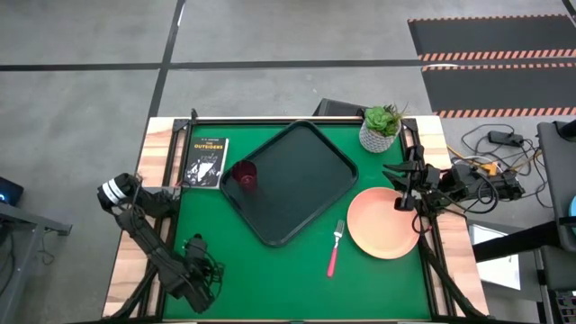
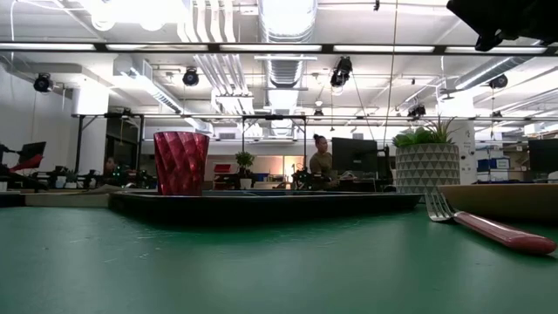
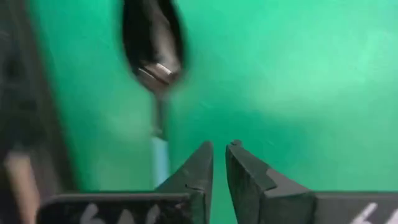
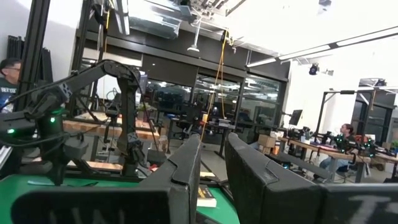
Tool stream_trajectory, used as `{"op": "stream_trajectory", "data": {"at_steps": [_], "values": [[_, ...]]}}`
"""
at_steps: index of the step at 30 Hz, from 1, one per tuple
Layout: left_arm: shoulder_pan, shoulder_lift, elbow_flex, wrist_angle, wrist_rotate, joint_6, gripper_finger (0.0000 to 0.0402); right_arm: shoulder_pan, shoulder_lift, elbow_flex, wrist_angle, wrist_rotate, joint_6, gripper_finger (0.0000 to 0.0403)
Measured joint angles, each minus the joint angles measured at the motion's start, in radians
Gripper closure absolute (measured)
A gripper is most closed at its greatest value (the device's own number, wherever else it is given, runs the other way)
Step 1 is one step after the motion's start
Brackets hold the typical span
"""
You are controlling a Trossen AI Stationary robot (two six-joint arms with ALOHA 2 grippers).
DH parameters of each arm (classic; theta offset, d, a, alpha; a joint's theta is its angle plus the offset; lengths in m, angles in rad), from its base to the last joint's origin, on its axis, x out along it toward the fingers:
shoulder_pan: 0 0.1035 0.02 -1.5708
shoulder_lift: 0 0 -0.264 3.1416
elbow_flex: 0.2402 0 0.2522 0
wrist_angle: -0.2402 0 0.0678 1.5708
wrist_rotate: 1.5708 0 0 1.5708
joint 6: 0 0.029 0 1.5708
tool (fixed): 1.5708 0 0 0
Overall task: Pick and place plate/cup/fork/spoon on tray
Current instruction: Put the blue spoon on the black serving tray to the bottom right of the red glass
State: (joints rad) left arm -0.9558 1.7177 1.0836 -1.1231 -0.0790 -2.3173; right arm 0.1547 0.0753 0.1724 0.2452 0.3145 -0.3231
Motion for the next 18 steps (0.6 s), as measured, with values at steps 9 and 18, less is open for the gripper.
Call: {"op": "stream_trajectory", "data": {"at_steps": [9,18], "values": [[-0.009,-0.015,-0.035,-0.069,0.047,0.001,0.0293,0.000,0.000,0.000,0.000,0.000,0.001,0.0339],[-0.027,-0.015,-0.081,-0.007,0.084,0.001,0.0278,0.000,0.000,0.000,0.000,0.000,0.000,0.0339]]}}
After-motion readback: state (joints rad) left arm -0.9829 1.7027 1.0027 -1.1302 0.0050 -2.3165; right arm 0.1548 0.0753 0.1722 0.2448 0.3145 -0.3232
